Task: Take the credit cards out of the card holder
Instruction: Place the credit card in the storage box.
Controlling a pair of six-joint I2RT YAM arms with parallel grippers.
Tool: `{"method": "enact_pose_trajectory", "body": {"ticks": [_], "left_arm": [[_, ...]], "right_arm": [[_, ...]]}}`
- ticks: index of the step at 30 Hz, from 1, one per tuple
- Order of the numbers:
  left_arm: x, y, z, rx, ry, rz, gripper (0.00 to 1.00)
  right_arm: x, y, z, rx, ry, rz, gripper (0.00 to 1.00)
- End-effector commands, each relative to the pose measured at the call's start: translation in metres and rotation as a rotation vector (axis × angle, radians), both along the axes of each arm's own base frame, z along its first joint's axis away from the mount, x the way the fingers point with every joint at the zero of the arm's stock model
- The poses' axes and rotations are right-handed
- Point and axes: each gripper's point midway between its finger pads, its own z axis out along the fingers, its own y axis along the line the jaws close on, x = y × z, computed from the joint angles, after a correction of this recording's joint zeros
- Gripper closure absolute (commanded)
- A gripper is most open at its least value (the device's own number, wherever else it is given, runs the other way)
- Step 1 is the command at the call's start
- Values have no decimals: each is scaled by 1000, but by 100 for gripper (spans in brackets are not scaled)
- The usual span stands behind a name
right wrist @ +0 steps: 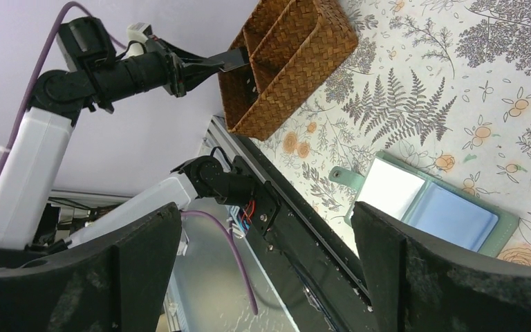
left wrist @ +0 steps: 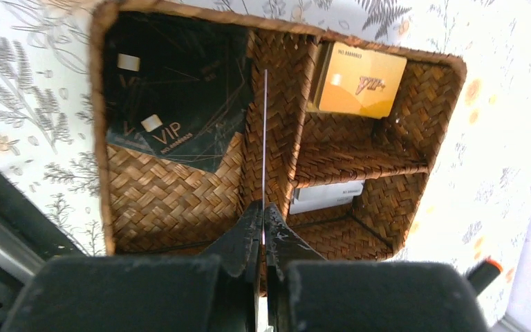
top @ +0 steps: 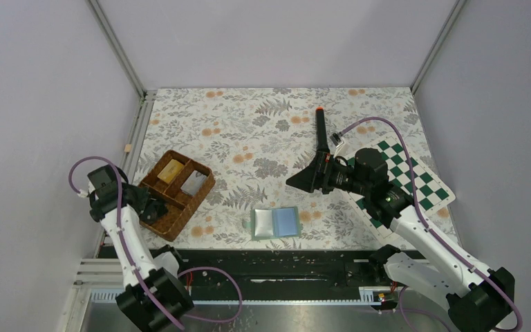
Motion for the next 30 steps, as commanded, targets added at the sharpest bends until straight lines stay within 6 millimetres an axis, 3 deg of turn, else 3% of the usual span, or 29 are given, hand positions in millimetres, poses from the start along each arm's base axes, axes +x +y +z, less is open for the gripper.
{"method": "enact_pose_trajectory", "body": {"ticks": [1,9,16,30], "left_arm": [[27,-4,11,-30,-77,-114,100],[16,15,6,4,15,-76,100],[22,13,-13,-48,43,-129,100],[31,10,-31,-71,48,-228,100]], "right_arm": [[4,-1,17,14,-51,-7,0],[-1,0,20,57,-51,4,0],[1,3,19,51,-32,18,1],[8,12,21,41,21,40,2]]}}
